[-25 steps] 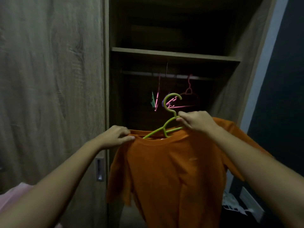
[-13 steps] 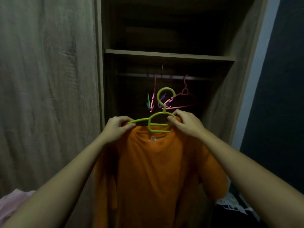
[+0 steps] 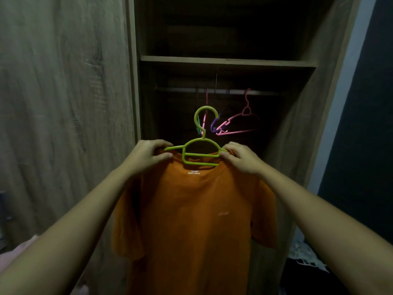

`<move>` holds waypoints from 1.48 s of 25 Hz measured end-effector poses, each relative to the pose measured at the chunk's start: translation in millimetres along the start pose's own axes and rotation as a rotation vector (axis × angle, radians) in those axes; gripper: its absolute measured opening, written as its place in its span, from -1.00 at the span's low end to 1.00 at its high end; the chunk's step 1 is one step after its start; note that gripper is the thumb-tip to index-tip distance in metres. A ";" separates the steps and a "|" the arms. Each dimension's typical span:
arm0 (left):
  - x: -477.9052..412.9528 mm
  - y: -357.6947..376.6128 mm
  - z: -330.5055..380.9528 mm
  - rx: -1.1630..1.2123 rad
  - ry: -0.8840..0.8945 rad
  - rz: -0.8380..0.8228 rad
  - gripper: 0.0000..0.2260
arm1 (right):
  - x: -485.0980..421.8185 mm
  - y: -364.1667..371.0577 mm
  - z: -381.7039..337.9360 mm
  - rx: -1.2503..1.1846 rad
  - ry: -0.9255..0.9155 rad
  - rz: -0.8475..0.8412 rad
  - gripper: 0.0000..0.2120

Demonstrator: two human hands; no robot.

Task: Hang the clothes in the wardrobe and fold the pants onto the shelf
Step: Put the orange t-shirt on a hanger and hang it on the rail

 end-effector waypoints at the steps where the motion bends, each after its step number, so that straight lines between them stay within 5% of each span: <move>1: -1.9 1.8 3.4 -0.022 0.028 -0.008 -0.70 | -1.8 -0.4 -4.0 0.008 -0.010 -0.005 -0.79; 4: -4.6 -8.8 3.3 0.055 0.039 0.043 -0.76 | -4.2 -9.4 -0.1 -0.020 0.024 0.079 -0.77; 7: -0.1 -32.3 -10.6 0.128 -0.005 0.136 -0.82 | 7.6 -17.3 33.1 -0.058 0.191 0.117 -0.50; 10: 5.8 -47.0 -27.8 0.099 -0.058 0.129 -0.83 | 24.8 -10.7 62.3 -0.028 0.236 0.035 -0.64; 14: 5.1 -44.4 -32.7 0.182 -0.096 0.120 -0.83 | 22.0 -22.2 62.5 0.075 0.253 0.179 -0.63; 19: -3.5 -21.5 -19.9 0.284 -0.038 0.095 -0.85 | 1.0 -15.6 -1.7 0.324 -0.093 0.190 -0.56; 23: -7.0 -13.5 -16.4 0.256 -0.006 0.014 -0.84 | -2.3 -13.2 -4.7 0.193 -0.065 0.202 -0.78; 28: 2.1 -17.4 -26.8 0.224 -0.019 -0.074 -0.84 | -2.1 -22.0 -2.5 0.061 -0.107 0.284 -0.78; 33: -6.0 -7.3 -12.9 0.272 0.003 0.082 -0.91 | -5.8 -21.5 -26.3 0.244 -0.081 0.282 -0.65; 37: -4.6 -2.5 -14.4 0.216 -0.014 -0.032 -0.90 | -12.7 -17.5 -37.6 0.190 0.011 0.294 -0.74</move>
Point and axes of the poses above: each hand's wrist, its own x-axis away from the middle knuckle, its own y-axis out of the palm, z = x × y, the point moved 3 cm from there along -x, towards the middle knuckle, and after that the axes turned 11 degrees about y, right-handed, at the moved point
